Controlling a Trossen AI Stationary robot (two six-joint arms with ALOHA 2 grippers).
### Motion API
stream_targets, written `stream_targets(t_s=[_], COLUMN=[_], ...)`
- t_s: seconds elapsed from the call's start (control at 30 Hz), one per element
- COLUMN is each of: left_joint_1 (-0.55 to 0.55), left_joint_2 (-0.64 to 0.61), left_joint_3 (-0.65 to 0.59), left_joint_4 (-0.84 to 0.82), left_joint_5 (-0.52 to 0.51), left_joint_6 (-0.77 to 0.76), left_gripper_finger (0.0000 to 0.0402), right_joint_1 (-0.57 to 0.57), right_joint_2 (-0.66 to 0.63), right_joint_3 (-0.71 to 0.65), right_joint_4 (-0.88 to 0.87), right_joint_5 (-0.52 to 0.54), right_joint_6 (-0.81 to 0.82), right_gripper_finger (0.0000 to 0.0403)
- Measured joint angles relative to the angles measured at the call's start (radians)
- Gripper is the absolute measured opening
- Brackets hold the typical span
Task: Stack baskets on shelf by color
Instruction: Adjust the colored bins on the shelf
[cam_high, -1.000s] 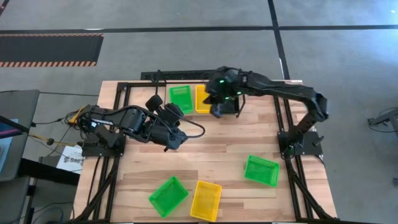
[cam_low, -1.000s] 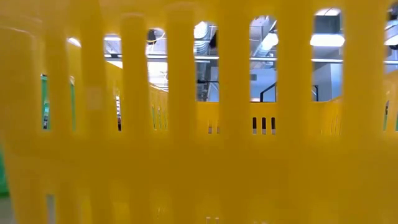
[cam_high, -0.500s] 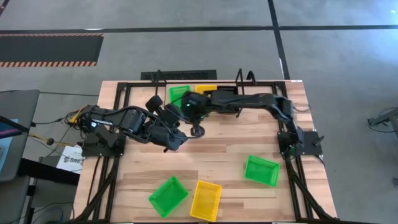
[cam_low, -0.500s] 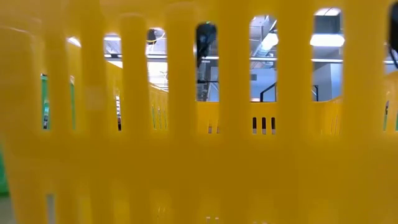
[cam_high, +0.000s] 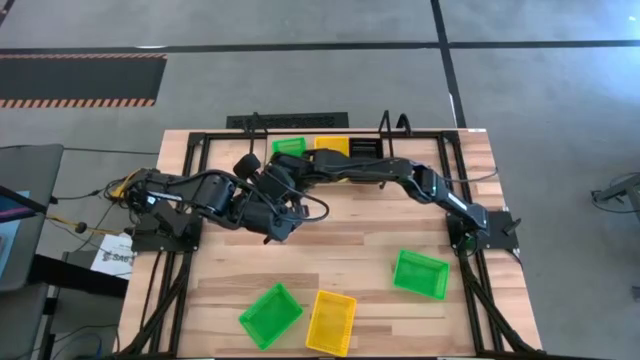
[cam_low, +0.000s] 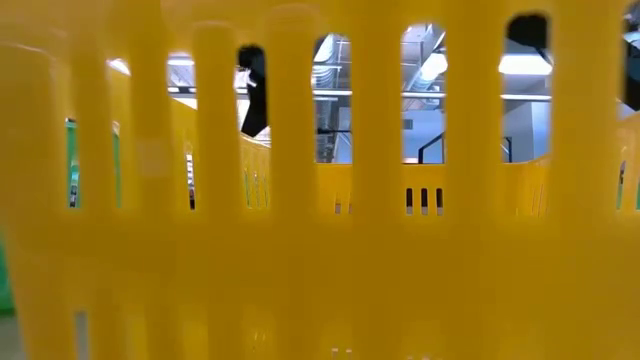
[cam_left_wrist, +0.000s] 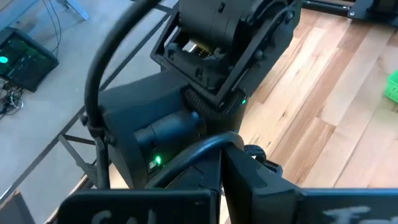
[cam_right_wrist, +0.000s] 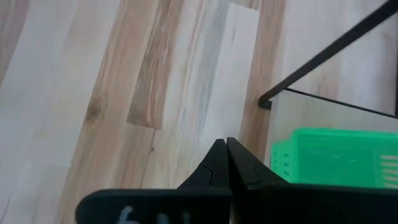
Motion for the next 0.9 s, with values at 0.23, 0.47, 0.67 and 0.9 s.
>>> stream_targets(t_s=[0.23,0.47,0.67,0.9], left_joint_1=[0.000,0.000,-0.001,-0.001], left_joint_2=[0.000,0.000,0.000,0.000], left_joint_3=[0.000,0.000,0.000,0.000], left_joint_4=[0.004,0.007,0.018,0.012], left_joint_5=[-0.007,-0.012,-0.012,-0.014], left_joint_6=[-0.003,-0.007,-0.016,-0.025], left_gripper_finger=[0.0000,0.0000,0.0000,0.0000], right_joint_1=[-0.009,-0.029,-0.041,-0.050], right_joint_2=[0.004,0.006,0.007,0.010], right_joint_3=[-0.007,-0.007,-0.009,-0.031], right_joint_4=[0.013,0.049,0.036,0.002], right_joint_5=[-0.051,-0.085,-0.102,-0.152], right_joint_6=[0.000,0.005,0.003,-0.013], right_gripper_finger=[0.0000,0.0000,0.0000,0.0000])
